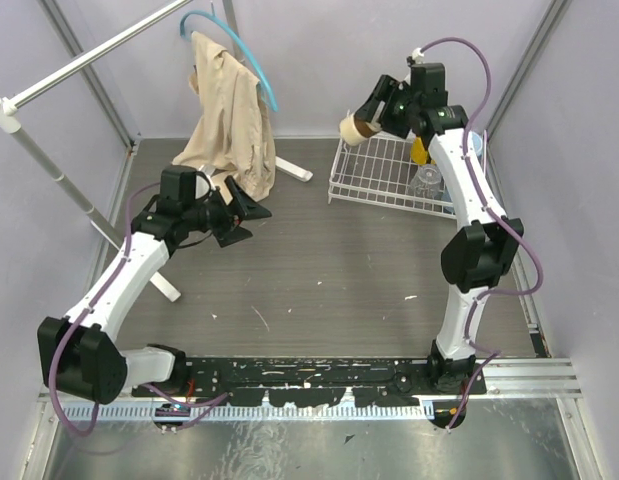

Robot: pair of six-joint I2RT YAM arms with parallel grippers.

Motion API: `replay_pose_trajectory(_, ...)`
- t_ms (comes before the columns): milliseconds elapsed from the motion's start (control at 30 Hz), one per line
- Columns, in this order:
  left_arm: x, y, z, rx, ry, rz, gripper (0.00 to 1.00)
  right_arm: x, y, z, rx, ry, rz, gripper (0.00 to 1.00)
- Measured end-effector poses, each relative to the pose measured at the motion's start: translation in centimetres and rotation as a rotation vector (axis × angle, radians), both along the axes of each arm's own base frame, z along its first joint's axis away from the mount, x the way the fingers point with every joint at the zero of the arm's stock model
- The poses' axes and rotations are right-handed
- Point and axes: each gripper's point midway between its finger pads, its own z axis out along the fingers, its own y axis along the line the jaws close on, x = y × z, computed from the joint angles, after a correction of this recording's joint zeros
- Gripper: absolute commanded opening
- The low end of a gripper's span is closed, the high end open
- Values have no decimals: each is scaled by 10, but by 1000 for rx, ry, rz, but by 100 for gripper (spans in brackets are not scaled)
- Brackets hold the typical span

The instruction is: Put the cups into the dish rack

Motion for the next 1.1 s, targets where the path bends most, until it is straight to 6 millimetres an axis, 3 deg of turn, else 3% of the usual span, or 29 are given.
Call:
replay_pose_trajectory(200, -3, 4, -1, 25, -10, -3, 92, 38, -46, -19, -150, 4, -116, 22)
replay_pose_trajectory(367, 1, 4, -11, 38, 11, 5, 92, 54, -77, -55, -283, 55, -192, 21)
replay_pose_trajectory(600, 9, 3, -39, 69, 92, 1, 92, 65, -91, -91, -442, 104, -204, 21)
replay_pose_trajectory(1100, 22, -2, -58, 81, 143, -14, 92, 60, -103, -125, -618, 168, -192, 21)
